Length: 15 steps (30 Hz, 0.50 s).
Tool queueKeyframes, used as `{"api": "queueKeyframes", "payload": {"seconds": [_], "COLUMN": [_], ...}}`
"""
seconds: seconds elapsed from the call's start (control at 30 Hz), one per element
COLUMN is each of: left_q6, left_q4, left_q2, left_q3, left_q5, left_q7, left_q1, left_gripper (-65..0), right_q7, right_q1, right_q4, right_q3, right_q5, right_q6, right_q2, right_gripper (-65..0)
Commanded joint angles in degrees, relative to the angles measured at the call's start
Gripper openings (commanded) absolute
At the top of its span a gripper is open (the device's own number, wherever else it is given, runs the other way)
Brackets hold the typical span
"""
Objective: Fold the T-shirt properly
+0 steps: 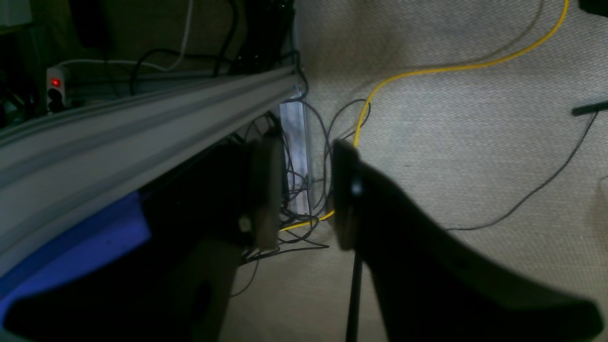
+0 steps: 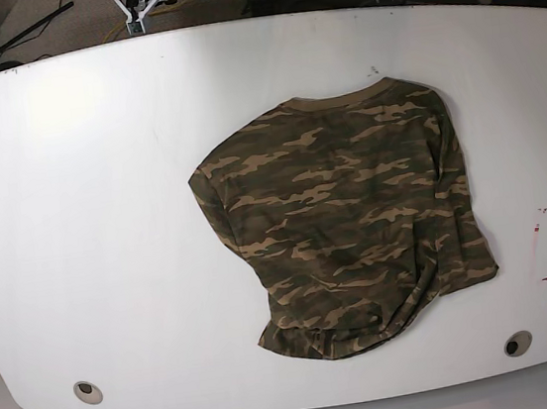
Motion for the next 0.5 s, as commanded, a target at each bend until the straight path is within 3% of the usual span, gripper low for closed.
{"api": "queueKeyframes", "payload": {"seconds": [0.0,0.03,0.37,0.47], "left_q6": [-0.11,0.0,-0.17,-0.17], "left_q4": [2.94,0.34,0.43,4.73], "left_q2": [-0.36,-0.32,-0.67,-0.67], "left_q3": [-0.08,-0.07,0.02,0.02], "left_q5": [-0.26,0.04,-0.05,0.04], "left_q7": [-3.74,-0.3,-0.39,-1.18], "left_q1": [4.14,0.42,1.39,3.5], "left_gripper": [-20.4,-20.3,-20.3,-20.3], "right_q7": [0.69,0.28,0.28,0.37], "right_q1": [-0.59,-0.05,-0.23,-1.81], "right_q4": [1.39,0.05,0.31,0.84], "right_q3": [0.23,0.03,0.03,0.12], "right_q5": [0.12,-0.08,0.01,0.1], "right_q6": [0.02,0.21,0.21,0.21], "right_q2": [0.44,-0.69,-0.69,-0.69], "right_gripper": [-47.1,-47.7,-48.2,-48.4]}}
